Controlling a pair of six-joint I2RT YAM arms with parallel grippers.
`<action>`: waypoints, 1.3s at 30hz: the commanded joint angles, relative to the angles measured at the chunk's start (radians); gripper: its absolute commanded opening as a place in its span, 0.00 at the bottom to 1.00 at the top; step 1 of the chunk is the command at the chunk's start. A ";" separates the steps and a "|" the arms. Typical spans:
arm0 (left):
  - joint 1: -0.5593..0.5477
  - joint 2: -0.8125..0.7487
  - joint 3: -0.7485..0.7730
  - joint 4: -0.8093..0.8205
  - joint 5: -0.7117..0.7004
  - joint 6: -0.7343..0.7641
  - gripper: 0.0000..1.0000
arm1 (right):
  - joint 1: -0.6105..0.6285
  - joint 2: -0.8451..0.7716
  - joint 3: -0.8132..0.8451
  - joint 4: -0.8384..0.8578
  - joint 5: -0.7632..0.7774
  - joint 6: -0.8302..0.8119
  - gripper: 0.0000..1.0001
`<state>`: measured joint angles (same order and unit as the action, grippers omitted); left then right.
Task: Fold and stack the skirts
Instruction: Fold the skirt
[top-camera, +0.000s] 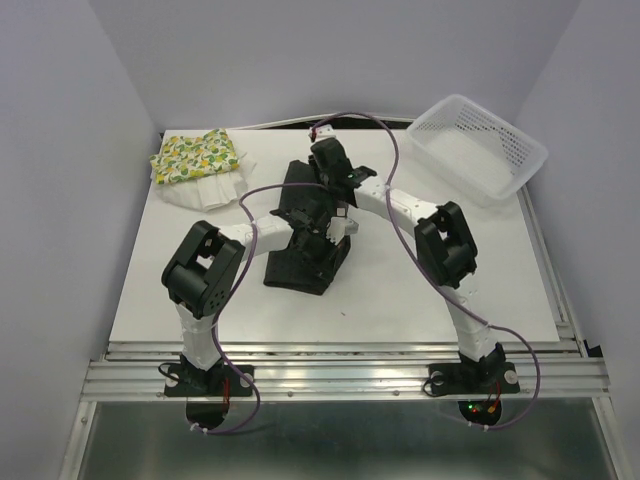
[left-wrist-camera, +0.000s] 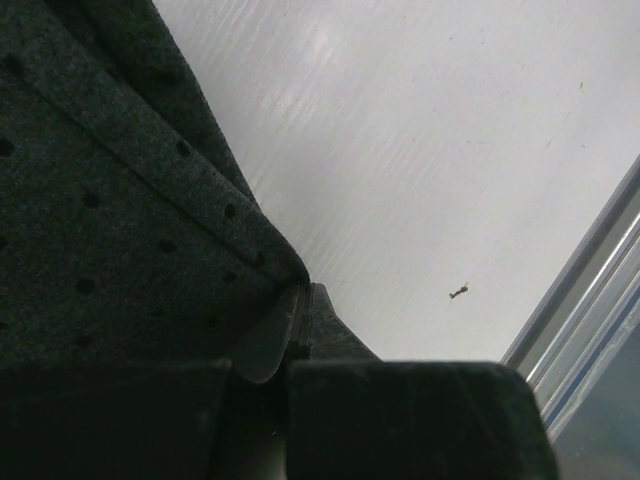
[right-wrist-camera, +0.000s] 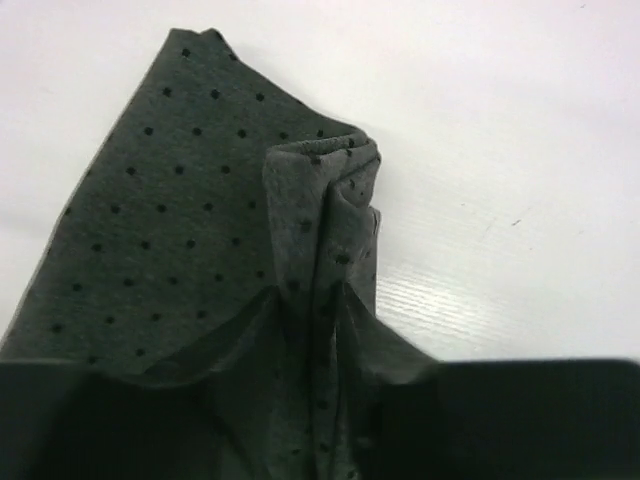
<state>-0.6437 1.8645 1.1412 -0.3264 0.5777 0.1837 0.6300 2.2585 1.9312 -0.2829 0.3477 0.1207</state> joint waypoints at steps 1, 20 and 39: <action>-0.013 0.048 -0.037 -0.077 -0.050 0.025 0.00 | -0.049 0.041 0.019 0.030 0.191 -0.105 0.60; -0.008 -0.033 -0.057 -0.043 -0.059 0.036 0.00 | -0.222 -0.090 -0.066 -0.007 -0.447 0.060 0.49; 0.010 -0.447 -0.053 -0.188 -0.308 0.397 0.65 | -0.222 -0.022 -0.206 -0.076 -0.928 0.062 0.55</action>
<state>-0.6426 1.4860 1.1576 -0.4160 0.3790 0.3649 0.4088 2.2196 1.7325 -0.3199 -0.5449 0.2932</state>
